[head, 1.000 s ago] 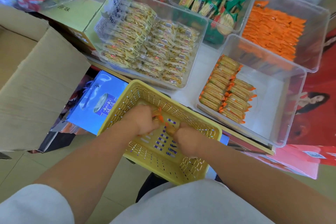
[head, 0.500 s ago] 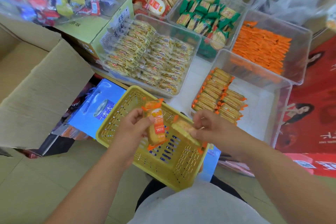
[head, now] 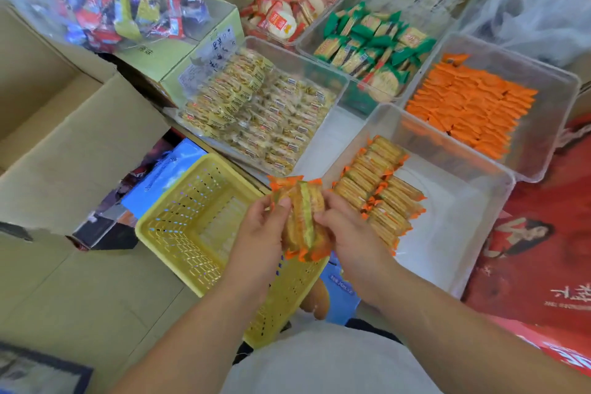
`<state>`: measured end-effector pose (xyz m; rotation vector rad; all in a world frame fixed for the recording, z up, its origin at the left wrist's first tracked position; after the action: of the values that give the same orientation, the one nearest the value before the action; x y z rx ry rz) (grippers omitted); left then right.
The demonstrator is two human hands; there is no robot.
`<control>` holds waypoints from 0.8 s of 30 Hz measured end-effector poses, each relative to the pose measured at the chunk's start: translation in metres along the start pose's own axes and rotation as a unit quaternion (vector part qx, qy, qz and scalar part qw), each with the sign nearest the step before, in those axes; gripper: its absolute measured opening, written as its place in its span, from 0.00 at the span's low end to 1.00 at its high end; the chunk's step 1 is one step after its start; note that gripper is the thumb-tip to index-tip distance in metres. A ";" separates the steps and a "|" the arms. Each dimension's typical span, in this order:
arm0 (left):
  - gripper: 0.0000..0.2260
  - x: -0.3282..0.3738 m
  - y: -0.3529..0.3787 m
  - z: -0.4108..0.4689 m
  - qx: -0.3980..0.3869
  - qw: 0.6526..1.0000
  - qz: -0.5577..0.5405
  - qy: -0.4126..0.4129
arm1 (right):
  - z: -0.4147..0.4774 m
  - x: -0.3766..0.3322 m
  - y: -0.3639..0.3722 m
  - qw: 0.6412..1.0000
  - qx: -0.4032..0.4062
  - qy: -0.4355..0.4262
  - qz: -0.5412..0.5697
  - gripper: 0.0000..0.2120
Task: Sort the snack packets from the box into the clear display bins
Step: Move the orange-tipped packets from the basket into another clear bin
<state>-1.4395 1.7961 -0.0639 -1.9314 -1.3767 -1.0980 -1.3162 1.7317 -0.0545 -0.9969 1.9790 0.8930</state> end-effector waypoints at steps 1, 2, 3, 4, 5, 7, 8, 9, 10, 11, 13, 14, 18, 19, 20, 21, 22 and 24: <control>0.09 0.000 0.009 -0.001 0.010 1.000 0.005 0.001 | -0.001 0.000 -0.005 1.000 0.002 -0.006 0.000 0.14; 0.09 0.000 0.020 -0.003 0.020 1.000 0.015 0.003 | -0.002 0.002 -0.010 1.000 0.000 -0.008 0.002 0.17; 0.10 0.000 0.029 -0.004 0.029 0.999 0.024 0.006 | -0.002 0.003 -0.014 1.000 -0.006 -0.008 0.007 0.18; 0.11 0.001 0.039 -0.005 0.036 0.999 0.024 0.007 | -0.001 0.003 -0.017 1.000 -0.014 -0.007 0.021 0.19; 0.12 0.002 0.049 -0.005 0.035 0.999 0.016 0.007 | -0.001 0.003 -0.021 0.999 -0.021 -0.001 0.044 0.18; 0.14 0.002 0.070 -0.006 0.006 1.000 0.003 0.002 | 0.001 0.002 -0.029 0.995 -0.021 0.012 0.092 0.17; 0.14 0.002 0.079 -0.006 -0.008 1.000 0.013 0.006 | 0.001 0.002 -0.034 0.994 -0.017 0.016 0.106 0.16; 0.15 0.002 0.087 -0.007 -0.019 0.999 0.032 0.014 | 0.002 0.000 -0.038 0.993 -0.016 0.015 0.116 0.15; 0.15 0.004 0.094 -0.007 -0.023 0.998 0.056 0.022 | 0.002 -0.001 -0.042 0.993 -0.012 0.011 0.119 0.14; 0.16 0.005 0.099 -0.005 -0.025 0.995 0.086 0.032 | 0.002 -0.002 -0.047 0.993 -0.009 0.005 0.119 0.14; 0.10 0.007 0.107 0.002 -0.031 0.989 0.134 0.050 | 0.003 -0.001 -0.057 0.992 -0.006 0.004 0.124 0.16; 0.06 0.007 0.111 0.006 -0.040 0.988 0.141 0.047 | 0.004 0.001 -0.062 0.992 -0.006 0.008 0.126 0.17; 0.07 0.003 0.122 0.025 -0.079 0.985 0.151 0.008 | 0.012 0.007 -0.078 0.994 -0.012 0.017 0.112 0.29; 0.11 0.002 0.127 0.028 -0.094 0.982 0.165 0.004 | 0.014 0.007 -0.084 0.992 -0.008 0.017 0.125 0.28; 0.17 0.002 0.132 0.032 -0.110 0.977 0.181 0.001 | 0.016 0.008 -0.090 0.989 -0.004 0.021 0.149 0.27; 0.21 0.001 0.137 0.036 -0.126 0.973 0.195 0.000 | 0.017 0.007 -0.097 0.984 -0.001 0.024 0.175 0.27; 0.23 0.000 0.144 0.039 -0.143 0.967 0.211 0.002 | 0.018 0.006 -0.105 0.981 0.003 0.024 0.194 0.26; 0.21 -0.004 0.156 0.048 -0.178 0.948 0.263 0.019 | 0.020 0.002 -0.119 0.979 0.015 0.018 0.204 0.21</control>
<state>-1.2786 1.7775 -0.0863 -2.3280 -0.5949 -1.1512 -1.2098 1.6928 -0.0957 -0.5985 2.2646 1.0628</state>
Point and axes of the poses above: each hand's wrist, its own z-axis towards the middle knuckle, its own y-axis out of the palm, x = y × z, the point moved 4 cm from there along z, towards the middle knuckle, and after that the axes turned 4 degrees about z, right-handed, at the moved point
